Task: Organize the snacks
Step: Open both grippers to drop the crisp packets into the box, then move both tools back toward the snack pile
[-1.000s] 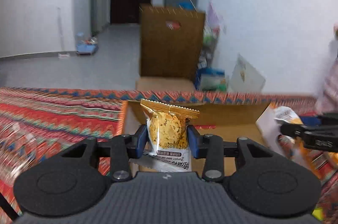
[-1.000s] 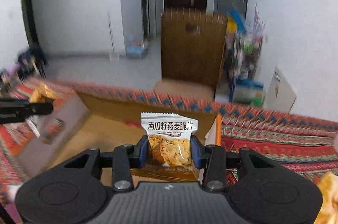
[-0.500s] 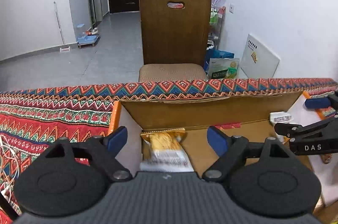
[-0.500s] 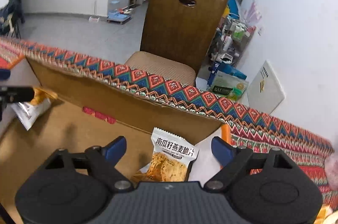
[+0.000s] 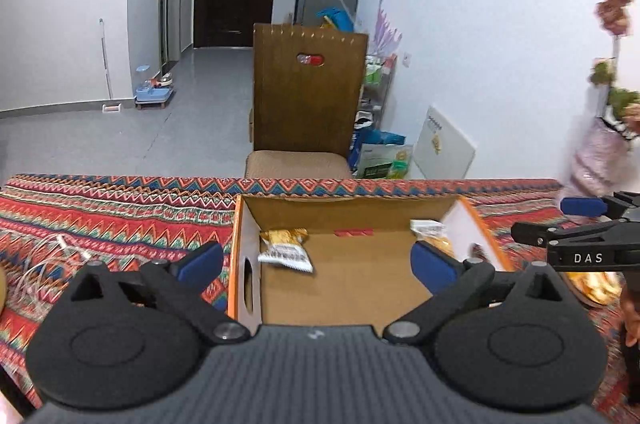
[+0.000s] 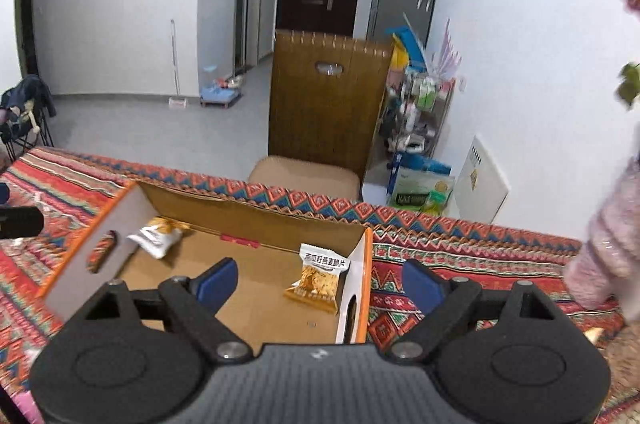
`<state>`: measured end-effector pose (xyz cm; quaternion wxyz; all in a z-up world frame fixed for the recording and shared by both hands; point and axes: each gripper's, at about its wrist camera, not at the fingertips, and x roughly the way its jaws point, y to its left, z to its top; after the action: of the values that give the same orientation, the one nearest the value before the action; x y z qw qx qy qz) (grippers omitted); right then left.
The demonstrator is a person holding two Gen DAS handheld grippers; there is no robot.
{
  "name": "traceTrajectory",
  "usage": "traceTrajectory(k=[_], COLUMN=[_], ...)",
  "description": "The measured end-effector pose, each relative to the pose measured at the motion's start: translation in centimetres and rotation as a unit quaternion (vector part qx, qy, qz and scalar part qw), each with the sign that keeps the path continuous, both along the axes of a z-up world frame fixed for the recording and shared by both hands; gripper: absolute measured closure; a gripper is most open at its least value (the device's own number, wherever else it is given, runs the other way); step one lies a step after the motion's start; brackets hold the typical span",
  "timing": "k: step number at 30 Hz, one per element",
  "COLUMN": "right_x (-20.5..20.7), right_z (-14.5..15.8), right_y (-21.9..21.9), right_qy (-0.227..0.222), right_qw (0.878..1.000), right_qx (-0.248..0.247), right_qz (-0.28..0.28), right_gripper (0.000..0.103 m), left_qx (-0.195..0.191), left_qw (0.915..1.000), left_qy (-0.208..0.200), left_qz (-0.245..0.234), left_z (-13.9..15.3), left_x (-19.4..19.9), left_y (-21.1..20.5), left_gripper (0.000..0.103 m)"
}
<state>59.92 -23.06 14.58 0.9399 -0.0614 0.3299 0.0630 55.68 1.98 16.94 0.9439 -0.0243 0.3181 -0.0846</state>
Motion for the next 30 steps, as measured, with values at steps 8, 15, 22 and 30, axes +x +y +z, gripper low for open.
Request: traceTrajectory(k=[8, 15, 22, 30], right_x=[-13.4, -26.0, -36.8, -45.1], right_z=[4.5, 4.0, -0.7, -8.1], right_y=[-1.3, -3.8, -6.0, -5.7], right_qy=[-0.073, -0.122, -0.163, -0.165], right_qw=[0.997, 0.988, 0.979, 0.976], right_qx=[0.016, 0.077, 0.11, 0.131], right_qz=[0.029, 0.048, 0.049, 0.048], right_gripper=[0.0, 0.0, 0.0, 0.0], left_qx=[0.008, -0.033, -0.062, -0.025], left_qw=[0.9982, 0.9946, 0.991, 0.9881], left_qy=[-0.057, -0.099, -0.116, -0.146], left_qz=[0.017, 0.003, 0.023, 0.041], left_z=[3.0, 1.6, -4.2, -12.1], left_x=[-13.2, -26.2, -37.1, -44.3], left_y=[-0.2, 1.2, 3.2, 2.2], left_gripper=[0.0, 0.0, 0.0, 0.0])
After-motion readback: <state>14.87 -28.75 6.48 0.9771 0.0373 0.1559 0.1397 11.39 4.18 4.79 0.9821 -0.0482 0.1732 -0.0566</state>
